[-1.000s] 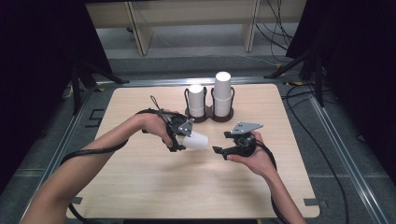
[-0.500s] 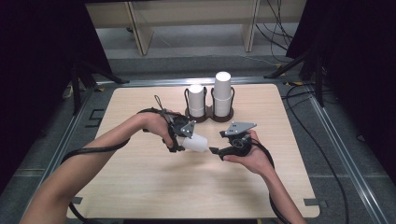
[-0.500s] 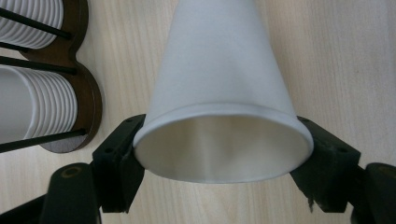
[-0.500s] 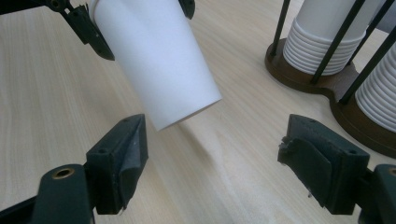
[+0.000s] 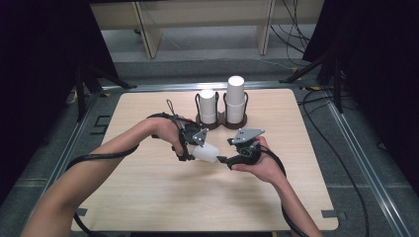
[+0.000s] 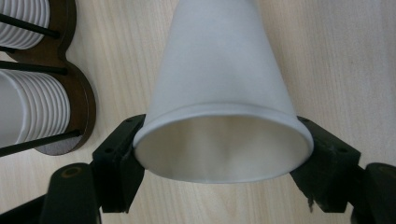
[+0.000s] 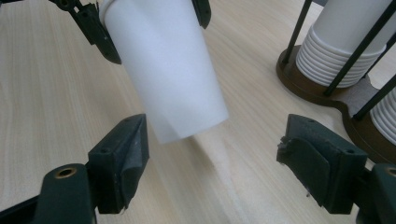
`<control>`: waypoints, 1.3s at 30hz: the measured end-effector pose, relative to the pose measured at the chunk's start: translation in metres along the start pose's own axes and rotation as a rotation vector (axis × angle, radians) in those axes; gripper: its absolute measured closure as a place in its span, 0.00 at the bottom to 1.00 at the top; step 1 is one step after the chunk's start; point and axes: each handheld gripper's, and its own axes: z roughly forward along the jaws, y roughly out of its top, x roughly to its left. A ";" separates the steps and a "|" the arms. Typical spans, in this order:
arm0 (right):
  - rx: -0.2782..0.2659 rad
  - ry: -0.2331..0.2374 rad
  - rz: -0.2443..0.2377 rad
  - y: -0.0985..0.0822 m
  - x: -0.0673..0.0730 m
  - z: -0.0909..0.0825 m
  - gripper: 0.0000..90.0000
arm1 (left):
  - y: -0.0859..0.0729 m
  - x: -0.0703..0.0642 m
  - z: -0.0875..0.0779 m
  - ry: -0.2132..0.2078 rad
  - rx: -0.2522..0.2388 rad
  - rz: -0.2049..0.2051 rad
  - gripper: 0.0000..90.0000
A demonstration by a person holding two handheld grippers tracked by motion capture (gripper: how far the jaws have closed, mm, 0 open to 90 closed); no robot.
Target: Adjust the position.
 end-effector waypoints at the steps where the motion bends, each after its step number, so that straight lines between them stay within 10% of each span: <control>1: 0.001 -0.006 -0.012 0.001 0.000 0.000 0.26 | 0.000 0.000 0.000 -0.005 0.004 0.000 0.28; 39: 0.030 0.038 -0.096 0.015 0.012 0.020 0.27 | 0.006 0.004 -0.001 -0.058 0.082 0.043 0.28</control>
